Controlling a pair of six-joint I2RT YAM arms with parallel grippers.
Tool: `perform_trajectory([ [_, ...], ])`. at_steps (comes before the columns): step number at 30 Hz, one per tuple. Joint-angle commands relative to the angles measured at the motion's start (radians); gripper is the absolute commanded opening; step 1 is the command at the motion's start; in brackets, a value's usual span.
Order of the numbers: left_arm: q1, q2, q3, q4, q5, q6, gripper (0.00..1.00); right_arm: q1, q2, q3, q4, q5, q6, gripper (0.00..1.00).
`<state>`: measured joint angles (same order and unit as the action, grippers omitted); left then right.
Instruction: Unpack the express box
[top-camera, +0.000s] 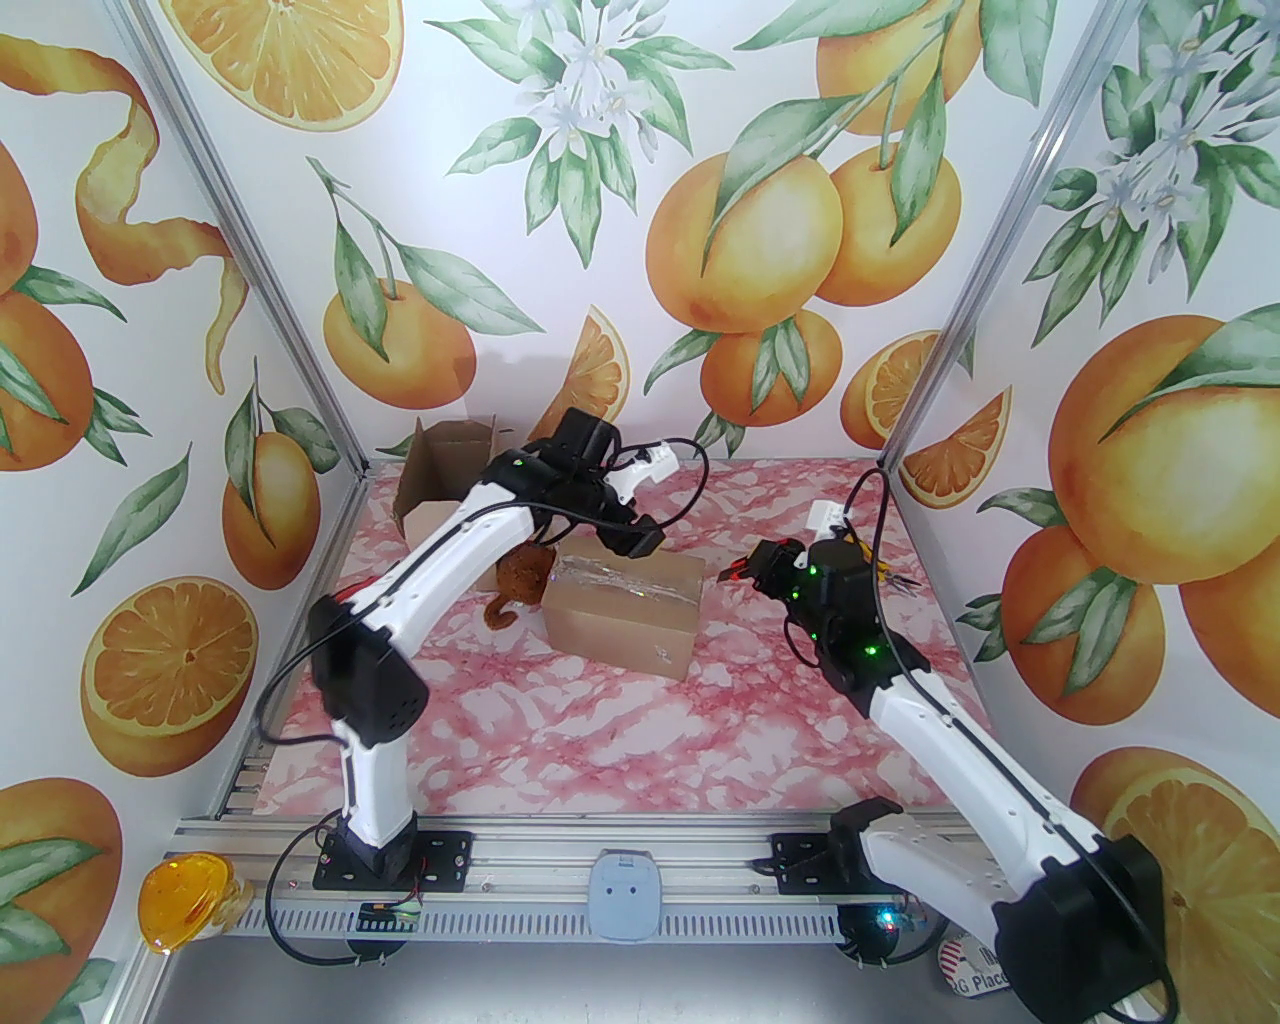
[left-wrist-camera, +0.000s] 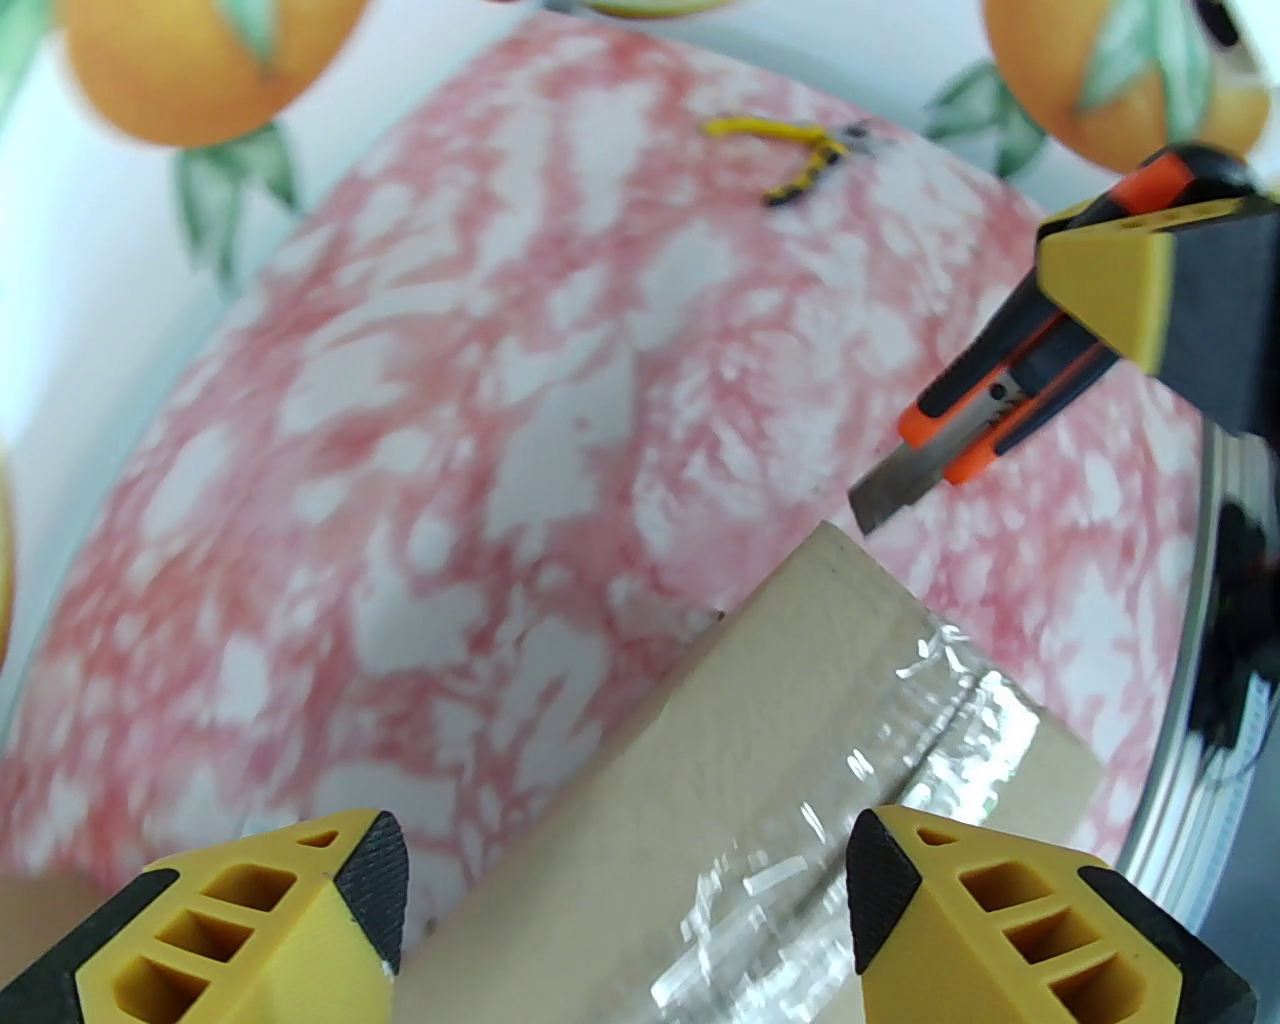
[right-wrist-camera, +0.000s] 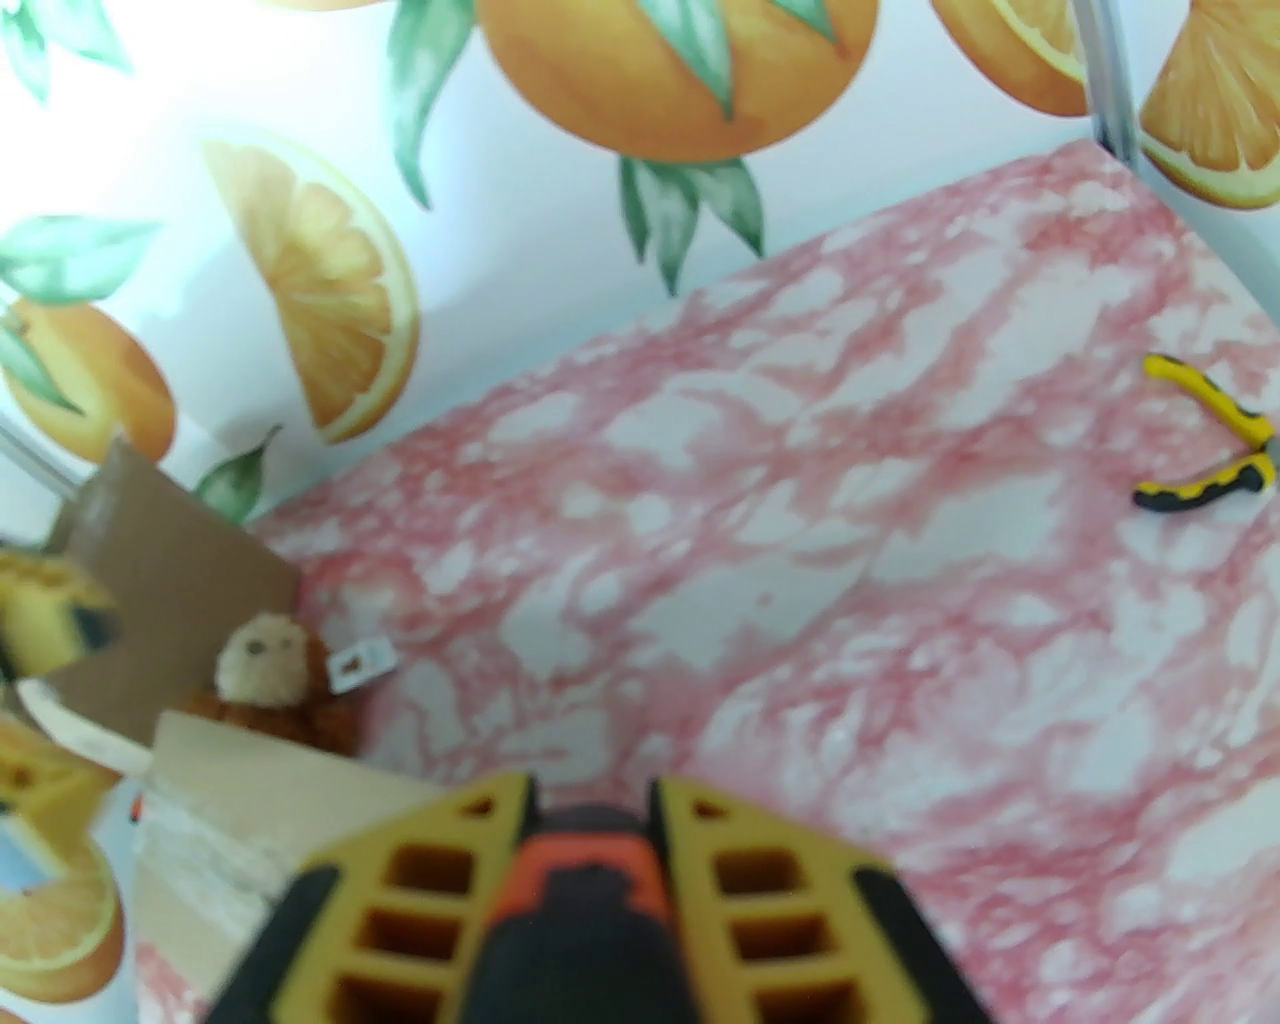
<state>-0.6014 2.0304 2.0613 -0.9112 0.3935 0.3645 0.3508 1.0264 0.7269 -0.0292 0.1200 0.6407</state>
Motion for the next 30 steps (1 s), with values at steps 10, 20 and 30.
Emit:
perform_trajectory([
  [10, 0.005, 0.155, 0.089, -0.062, 0.166, 0.103, 0.71, 0.031, -0.138, -0.128, 0.217, 0.134, 0.110, 0.00],
  [20, 0.013, 0.171, 0.034, -0.060, 0.176, 0.105, 0.68, 0.033, -0.159, -0.165, 0.231, 0.086, 0.168, 0.00],
  [30, 0.017, 0.175, 0.005, -0.051, 0.176, 0.097, 0.67, 0.033, -0.164, -0.179, 0.255, 0.043, 0.188, 0.00],
])
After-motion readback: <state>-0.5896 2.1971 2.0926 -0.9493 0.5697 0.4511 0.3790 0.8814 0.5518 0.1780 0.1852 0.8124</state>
